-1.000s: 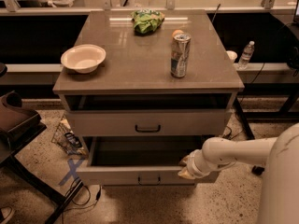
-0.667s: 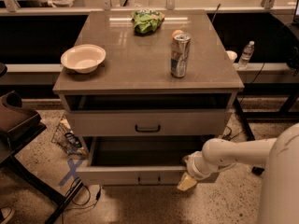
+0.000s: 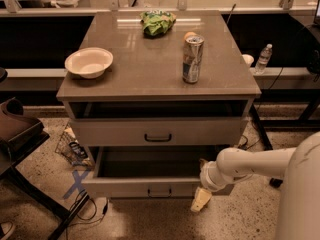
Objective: Open middle drawer
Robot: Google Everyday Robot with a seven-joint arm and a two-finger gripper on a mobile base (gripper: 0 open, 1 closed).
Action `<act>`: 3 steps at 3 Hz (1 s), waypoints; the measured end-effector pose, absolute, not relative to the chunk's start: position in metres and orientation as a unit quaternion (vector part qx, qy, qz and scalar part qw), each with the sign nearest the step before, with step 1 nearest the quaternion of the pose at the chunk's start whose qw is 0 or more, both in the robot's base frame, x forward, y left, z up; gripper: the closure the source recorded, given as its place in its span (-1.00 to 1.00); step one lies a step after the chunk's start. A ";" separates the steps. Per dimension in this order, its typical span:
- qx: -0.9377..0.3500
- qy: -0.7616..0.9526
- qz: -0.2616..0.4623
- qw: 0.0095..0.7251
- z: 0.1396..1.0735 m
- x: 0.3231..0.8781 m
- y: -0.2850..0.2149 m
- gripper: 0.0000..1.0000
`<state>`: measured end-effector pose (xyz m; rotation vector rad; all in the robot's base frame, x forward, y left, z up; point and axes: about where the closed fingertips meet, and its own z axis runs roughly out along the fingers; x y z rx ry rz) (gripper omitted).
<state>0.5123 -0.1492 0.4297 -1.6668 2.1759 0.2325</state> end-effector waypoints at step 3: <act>-0.592 0.785 0.077 0.166 0.432 0.482 -0.154 0.42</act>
Offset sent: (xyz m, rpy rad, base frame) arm -0.0056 -0.0003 -0.0011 -0.0030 0.0098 0.0053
